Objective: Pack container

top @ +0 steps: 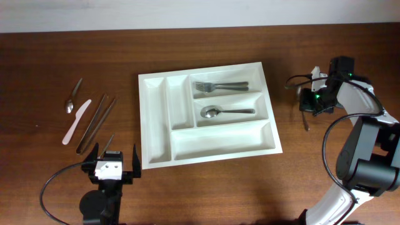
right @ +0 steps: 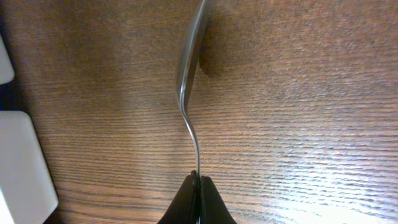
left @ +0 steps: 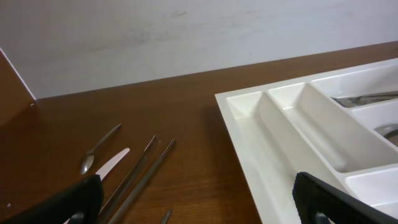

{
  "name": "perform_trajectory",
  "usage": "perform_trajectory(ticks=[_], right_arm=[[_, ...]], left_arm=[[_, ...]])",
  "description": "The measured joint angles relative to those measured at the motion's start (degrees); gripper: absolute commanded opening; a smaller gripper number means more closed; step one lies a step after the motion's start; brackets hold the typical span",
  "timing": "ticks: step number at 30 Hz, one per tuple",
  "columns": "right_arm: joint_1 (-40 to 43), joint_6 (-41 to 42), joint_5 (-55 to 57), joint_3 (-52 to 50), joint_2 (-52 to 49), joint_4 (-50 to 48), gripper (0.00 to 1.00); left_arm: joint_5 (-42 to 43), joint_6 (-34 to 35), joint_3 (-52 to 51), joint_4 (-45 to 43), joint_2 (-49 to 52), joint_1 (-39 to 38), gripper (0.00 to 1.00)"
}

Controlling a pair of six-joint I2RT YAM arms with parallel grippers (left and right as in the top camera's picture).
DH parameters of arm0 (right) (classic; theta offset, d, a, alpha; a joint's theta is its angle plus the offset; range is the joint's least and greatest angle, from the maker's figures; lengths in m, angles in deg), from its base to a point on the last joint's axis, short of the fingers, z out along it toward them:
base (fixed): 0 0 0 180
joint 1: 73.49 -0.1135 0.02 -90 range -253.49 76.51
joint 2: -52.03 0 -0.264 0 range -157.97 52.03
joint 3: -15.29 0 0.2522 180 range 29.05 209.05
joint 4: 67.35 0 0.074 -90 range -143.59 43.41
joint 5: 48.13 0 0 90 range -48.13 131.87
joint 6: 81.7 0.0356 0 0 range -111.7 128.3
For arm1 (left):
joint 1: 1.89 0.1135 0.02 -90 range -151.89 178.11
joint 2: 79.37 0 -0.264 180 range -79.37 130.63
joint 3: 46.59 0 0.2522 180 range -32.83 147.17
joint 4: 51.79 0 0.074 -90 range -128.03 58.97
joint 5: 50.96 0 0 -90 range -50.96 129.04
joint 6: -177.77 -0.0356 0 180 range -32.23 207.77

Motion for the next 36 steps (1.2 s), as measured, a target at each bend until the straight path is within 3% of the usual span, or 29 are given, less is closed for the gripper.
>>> perform_trajectory(ticks=[36], right_arm=[[-0.02,-0.39,0.52,3.63,-0.20,5.27,0.04]], left_arm=[[0.00,0.00,0.00,0.00,0.00,0.00,0.99]])
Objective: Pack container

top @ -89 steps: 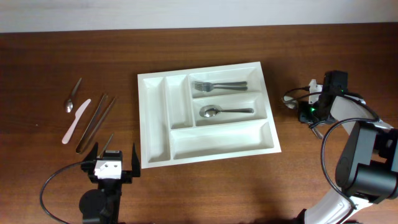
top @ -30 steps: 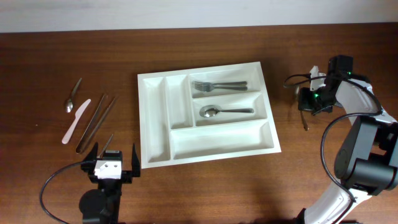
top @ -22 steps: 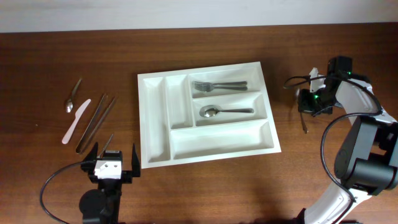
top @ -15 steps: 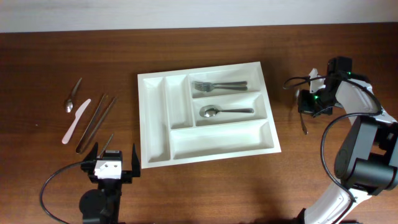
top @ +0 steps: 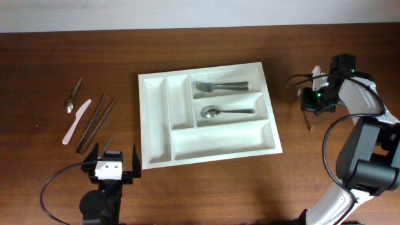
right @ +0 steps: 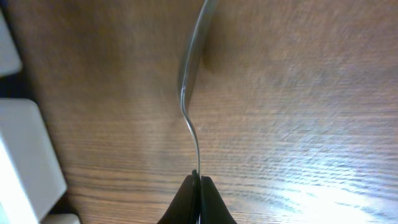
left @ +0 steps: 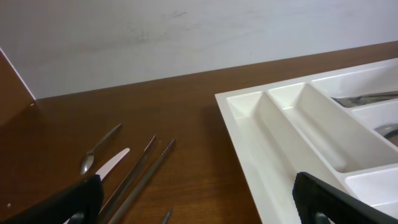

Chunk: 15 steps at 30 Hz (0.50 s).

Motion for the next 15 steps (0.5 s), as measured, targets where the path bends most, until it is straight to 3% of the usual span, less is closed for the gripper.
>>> perform_trajectory(ticks=[15], right_arm=[[-0.04,-0.68,0.20,8.52,0.00,2.29,0.04]], left_arm=[[0.00,0.00,0.00,0.00,0.00,0.00,0.99]])
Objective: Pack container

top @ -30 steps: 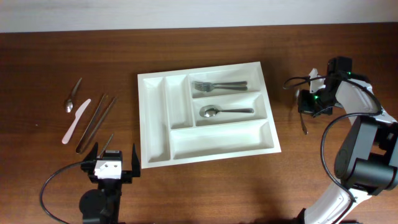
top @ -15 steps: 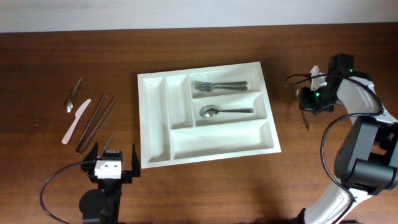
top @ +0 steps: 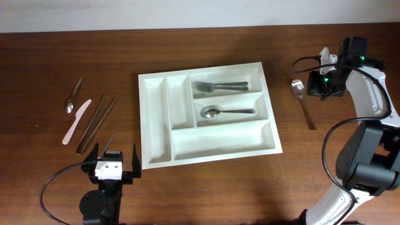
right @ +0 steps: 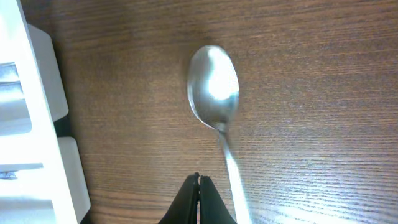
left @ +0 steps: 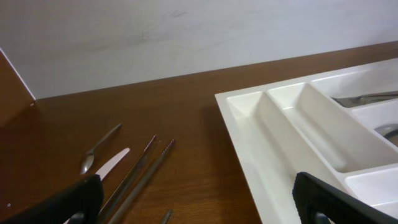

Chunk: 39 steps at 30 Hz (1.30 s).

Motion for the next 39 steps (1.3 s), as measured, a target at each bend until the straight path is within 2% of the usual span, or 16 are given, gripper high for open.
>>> perform_trajectory(ticks=[14,19,26,30,34,39], right_arm=[[0.00,-0.39,1.25,0.00,0.00,0.35,0.04],[0.00,-0.37,1.51,0.00,0.00,0.35,0.12],[0.00,-0.46,2.73,0.00,0.00,0.37,0.36],[0.00,-0.61,2.84,0.00,0.00,0.35,0.58],[0.00,-1.09,3.26,0.00,0.00,-0.09,0.74],[0.00,-1.66,4.94,0.00,-0.09,-1.31,0.82]], left_arm=[[0.00,0.00,0.00,0.00,0.00,0.00,0.99],[0.00,0.00,0.00,0.00,0.00,0.00,0.99],[0.00,0.00,0.00,0.00,0.00,0.00,0.99],[0.00,0.00,0.00,0.00,0.00,0.00,0.99],[0.00,0.00,0.00,0.00,0.00,0.00,0.99],[0.00,0.00,0.00,0.00,0.00,0.00,0.99]])
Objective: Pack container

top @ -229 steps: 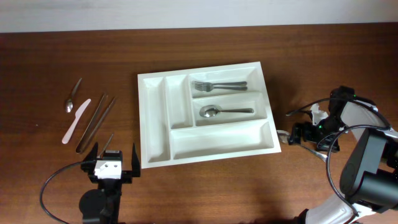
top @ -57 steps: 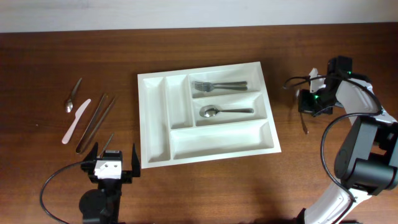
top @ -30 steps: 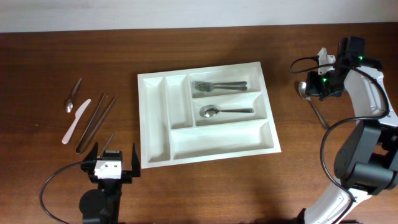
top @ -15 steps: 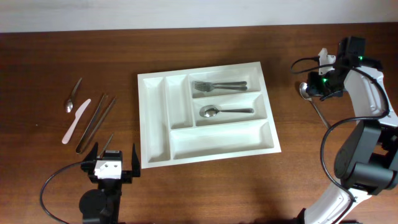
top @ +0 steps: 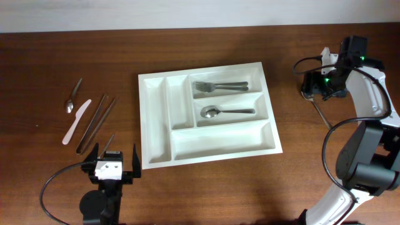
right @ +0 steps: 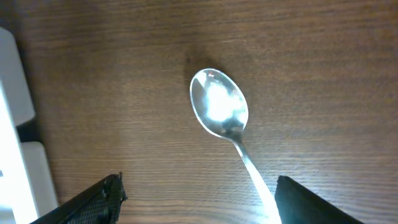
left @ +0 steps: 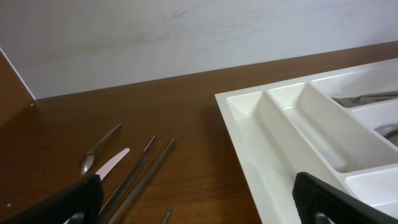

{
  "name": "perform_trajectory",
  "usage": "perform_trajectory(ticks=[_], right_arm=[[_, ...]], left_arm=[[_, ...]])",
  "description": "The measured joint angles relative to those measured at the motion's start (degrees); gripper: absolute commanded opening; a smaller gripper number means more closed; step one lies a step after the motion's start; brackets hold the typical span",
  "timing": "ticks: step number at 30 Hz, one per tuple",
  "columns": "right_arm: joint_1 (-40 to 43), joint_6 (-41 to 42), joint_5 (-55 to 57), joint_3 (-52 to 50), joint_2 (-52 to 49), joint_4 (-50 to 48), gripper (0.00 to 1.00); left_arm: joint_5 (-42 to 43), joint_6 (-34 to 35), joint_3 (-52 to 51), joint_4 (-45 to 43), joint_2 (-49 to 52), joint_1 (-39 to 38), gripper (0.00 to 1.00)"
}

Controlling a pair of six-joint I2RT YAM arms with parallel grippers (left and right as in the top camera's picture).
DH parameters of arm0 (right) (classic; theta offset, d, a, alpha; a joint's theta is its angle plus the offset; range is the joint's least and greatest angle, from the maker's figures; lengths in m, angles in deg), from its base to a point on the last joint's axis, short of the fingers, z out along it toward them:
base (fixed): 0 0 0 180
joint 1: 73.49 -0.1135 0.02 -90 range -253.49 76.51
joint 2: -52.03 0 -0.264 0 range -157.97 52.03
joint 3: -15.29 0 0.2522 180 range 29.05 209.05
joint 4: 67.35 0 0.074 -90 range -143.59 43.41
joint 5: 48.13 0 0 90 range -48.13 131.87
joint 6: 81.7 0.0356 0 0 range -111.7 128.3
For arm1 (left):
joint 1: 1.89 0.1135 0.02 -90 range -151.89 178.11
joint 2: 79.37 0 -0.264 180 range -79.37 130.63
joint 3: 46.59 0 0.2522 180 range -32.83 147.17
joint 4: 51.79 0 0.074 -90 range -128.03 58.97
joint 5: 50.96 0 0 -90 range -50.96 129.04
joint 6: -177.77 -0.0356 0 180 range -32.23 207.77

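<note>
A white cutlery tray (top: 156, 119) sits mid-table, with a fork (top: 212, 85) and a spoon (top: 220, 112) in two right compartments. Another metal spoon (right: 217, 111) lies bowl-up on the wood to the tray's right. In the overhead view only the metal spoon's handle (top: 322, 116) shows. My right gripper (right: 199, 205) hovers over it, open, its fingers either side of the handle and apart from it. My right gripper (top: 314, 92) covers the bowl from above. My left gripper (left: 193, 208) is open and empty near the tray's front left corner (left: 249, 124).
Left of the tray lie a small spoon (top: 73, 97), a white knife (top: 76, 122), two long dark sticks (top: 97, 122) and a short thin piece (top: 109, 143). The right arm's cable (top: 300, 62) loops beside the tray's right edge.
My right gripper was shut just beside the flat-lying spoon's handle; now it is open with a finger on each side. It has shifted left over the bowl, and the spoon lies further right.
At first my right gripper was shut on the spoon's handle, the spoon standing on its edge, and it stayed so. Then the spoon lay flat, bowl up, beside the shut fingers. Now the gripper is open above it. The left arm has not moved.
</note>
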Motion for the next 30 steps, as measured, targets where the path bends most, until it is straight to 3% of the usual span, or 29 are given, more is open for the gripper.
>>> perform_trajectory(ticks=[16,23,30], right_arm=[[0.09,-1.14,4.17,0.02,-10.54,-2.16,0.80],[1.73,-1.75,4.39,0.02,-10.54,-2.16,0.61],[4.17,-1.75,4.42,0.02,-10.54,-1.33,0.56]], left_arm=[[0.00,0.00,0.00,0.00,0.00,0.00,0.99],[0.00,0.00,0.00,0.00,0.00,0.00,0.99],[0.00,0.00,0.00,0.00,0.00,0.00,0.99]])
